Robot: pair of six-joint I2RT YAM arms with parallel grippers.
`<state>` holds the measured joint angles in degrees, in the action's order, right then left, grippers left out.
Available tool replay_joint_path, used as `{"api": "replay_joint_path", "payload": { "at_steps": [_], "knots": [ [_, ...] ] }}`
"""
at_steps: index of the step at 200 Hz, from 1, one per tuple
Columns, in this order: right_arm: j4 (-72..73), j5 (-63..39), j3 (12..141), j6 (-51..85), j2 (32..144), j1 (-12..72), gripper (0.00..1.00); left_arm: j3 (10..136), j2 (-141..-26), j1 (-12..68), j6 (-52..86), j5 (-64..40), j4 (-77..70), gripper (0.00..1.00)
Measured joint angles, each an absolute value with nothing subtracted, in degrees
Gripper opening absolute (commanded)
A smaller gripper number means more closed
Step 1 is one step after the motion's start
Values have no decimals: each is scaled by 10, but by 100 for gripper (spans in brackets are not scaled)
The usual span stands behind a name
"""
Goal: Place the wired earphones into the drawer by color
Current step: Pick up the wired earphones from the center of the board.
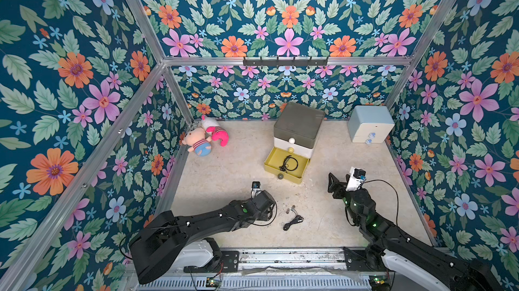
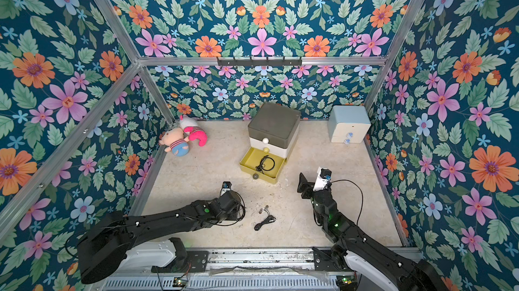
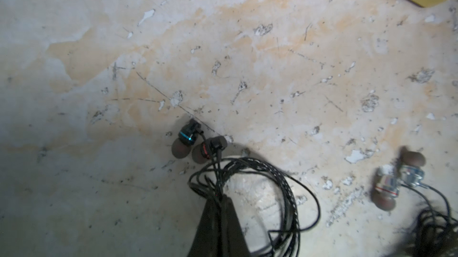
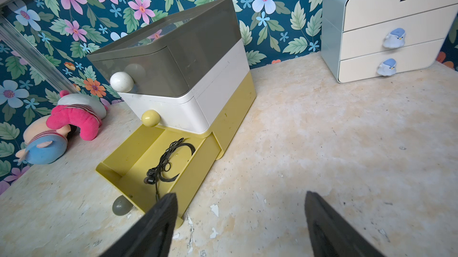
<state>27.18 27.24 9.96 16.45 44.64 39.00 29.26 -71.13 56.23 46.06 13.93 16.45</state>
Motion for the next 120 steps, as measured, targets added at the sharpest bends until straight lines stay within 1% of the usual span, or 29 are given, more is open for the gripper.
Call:
{"api": "replay_joint_path", "payload": {
  "at_steps": [62, 120],
  "knots": [
    [272, 272, 99, 164, 446, 390, 85, 315, -649, 562, 445, 171, 185, 0],
    [272, 272, 99, 164, 446, 390, 85, 360, -614, 562, 404, 233, 183, 0]
  ]
}}
